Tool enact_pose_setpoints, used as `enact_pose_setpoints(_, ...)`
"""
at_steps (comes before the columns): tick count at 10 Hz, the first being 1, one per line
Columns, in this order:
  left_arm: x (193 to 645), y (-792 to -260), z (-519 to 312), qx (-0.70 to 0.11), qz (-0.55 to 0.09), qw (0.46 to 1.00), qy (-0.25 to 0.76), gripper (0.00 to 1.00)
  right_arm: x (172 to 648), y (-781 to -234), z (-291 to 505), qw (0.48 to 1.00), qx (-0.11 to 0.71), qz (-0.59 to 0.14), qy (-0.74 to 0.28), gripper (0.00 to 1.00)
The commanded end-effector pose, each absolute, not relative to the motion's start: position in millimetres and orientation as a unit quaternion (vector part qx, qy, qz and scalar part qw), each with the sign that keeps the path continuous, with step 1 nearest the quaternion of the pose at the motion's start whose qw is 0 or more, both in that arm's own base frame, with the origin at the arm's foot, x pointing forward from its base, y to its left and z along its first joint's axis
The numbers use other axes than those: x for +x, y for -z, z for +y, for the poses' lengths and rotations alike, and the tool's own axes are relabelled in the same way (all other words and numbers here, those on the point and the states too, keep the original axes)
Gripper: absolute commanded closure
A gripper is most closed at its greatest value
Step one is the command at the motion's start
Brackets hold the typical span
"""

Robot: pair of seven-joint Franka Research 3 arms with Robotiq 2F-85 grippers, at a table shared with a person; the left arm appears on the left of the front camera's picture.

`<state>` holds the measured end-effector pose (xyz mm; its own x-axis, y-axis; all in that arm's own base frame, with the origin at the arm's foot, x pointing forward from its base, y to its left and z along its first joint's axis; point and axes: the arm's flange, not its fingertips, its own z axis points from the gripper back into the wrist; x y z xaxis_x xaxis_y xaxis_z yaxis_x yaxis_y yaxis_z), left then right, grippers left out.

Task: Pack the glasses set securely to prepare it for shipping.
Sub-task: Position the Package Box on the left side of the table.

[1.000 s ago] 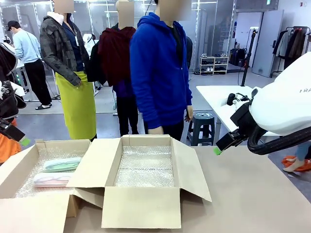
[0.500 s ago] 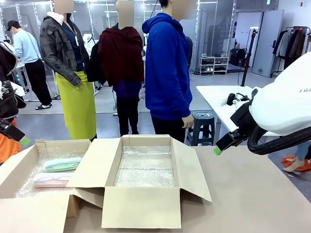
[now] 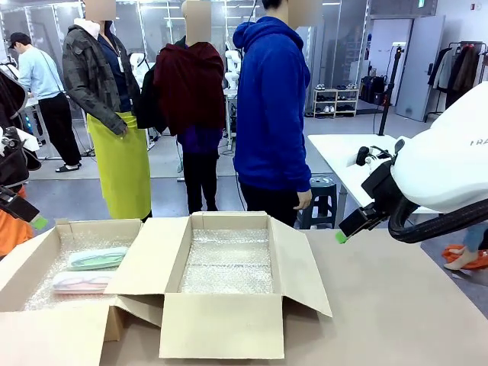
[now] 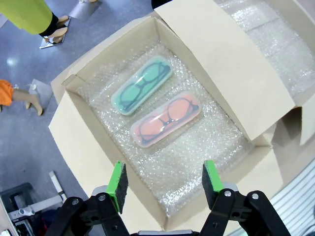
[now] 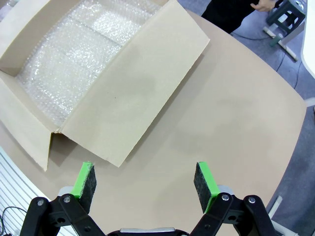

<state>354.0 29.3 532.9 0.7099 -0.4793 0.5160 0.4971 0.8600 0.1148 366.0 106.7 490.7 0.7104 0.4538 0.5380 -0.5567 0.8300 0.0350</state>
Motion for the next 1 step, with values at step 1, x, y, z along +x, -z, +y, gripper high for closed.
enact_pose_setpoints(1,353.4,-534.7,28.5,-0.011,-0.276,0.927,0.254,0.23,362.7,-491.0,109.8,0.923,0.098,-0.260,-0.266,0.00)
